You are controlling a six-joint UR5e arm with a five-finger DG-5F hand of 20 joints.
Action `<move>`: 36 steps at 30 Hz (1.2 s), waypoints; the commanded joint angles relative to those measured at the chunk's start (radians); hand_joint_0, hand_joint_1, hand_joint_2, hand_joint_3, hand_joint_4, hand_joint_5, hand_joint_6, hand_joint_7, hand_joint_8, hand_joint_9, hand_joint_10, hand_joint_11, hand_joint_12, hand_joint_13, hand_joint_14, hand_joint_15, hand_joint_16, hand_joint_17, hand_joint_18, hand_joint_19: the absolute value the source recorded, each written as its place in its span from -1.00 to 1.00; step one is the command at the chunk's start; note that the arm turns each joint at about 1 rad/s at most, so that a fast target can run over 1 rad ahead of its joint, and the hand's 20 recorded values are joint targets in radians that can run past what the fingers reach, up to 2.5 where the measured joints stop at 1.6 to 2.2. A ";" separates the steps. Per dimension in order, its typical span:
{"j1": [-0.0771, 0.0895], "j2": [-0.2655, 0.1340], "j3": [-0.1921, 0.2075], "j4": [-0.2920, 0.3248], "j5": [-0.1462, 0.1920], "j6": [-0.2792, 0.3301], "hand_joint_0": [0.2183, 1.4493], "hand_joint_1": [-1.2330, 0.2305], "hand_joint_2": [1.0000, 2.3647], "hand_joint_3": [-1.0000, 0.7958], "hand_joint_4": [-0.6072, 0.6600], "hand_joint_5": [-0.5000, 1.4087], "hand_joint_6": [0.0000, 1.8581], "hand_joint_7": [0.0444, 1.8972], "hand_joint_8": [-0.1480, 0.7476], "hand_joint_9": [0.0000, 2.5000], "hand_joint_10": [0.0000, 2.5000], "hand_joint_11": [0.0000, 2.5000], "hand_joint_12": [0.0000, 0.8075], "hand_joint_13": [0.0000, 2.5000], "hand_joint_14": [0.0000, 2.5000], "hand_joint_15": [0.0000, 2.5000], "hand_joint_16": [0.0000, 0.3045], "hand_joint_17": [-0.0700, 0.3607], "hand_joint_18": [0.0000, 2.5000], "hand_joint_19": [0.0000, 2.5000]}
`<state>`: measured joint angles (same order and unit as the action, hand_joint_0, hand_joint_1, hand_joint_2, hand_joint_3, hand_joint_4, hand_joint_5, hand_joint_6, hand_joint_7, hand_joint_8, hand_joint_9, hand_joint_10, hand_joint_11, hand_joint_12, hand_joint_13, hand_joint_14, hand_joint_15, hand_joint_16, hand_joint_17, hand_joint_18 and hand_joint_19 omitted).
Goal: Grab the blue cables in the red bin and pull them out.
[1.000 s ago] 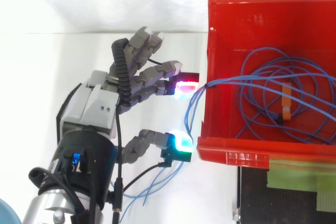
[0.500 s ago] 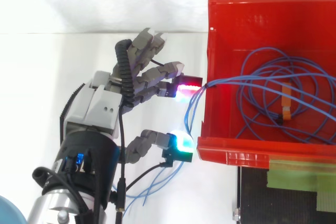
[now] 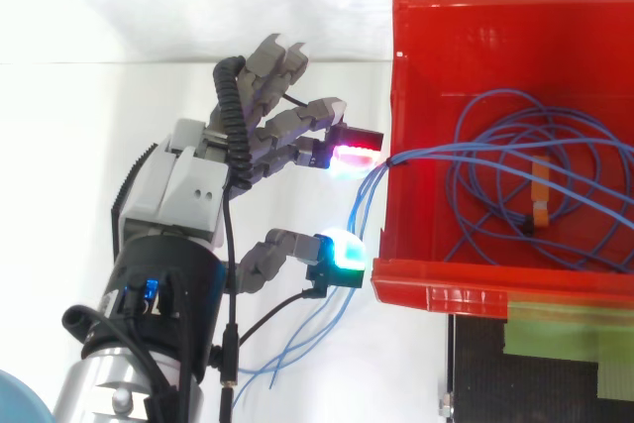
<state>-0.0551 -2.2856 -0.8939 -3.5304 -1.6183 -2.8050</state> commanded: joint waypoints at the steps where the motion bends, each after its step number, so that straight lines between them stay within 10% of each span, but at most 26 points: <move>1: 0.001 0.001 0.000 -0.002 0.000 -0.003 -0.21 -0.64 -1.00 -1.00 0.20 0.43 -0.99 -0.14 -0.02 -0.41 -0.99 -0.77 -0.04 -0.71 -1.00 -0.95 -0.62 -0.07 -0.77 -0.91; 19: -0.003 0.001 -0.011 -0.093 0.000 -0.004 -0.20 -0.64 -1.00 -1.00 0.22 0.45 -0.99 -0.18 -0.02 -0.40 -0.99 -0.77 -0.04 -0.71 -1.00 -0.95 -0.62 -0.07 -0.77 -0.92; 36: -0.003 0.001 -0.010 -0.042 -0.003 -0.020 -0.18 -0.67 -1.00 -1.00 0.20 0.48 -0.99 -0.12 -0.03 -0.39 -0.99 -0.77 -0.06 -0.69 -1.00 -0.94 -0.62 -0.07 -0.73 -0.91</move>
<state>-0.0589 -2.2844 -0.9046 -3.5839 -1.6201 -2.8222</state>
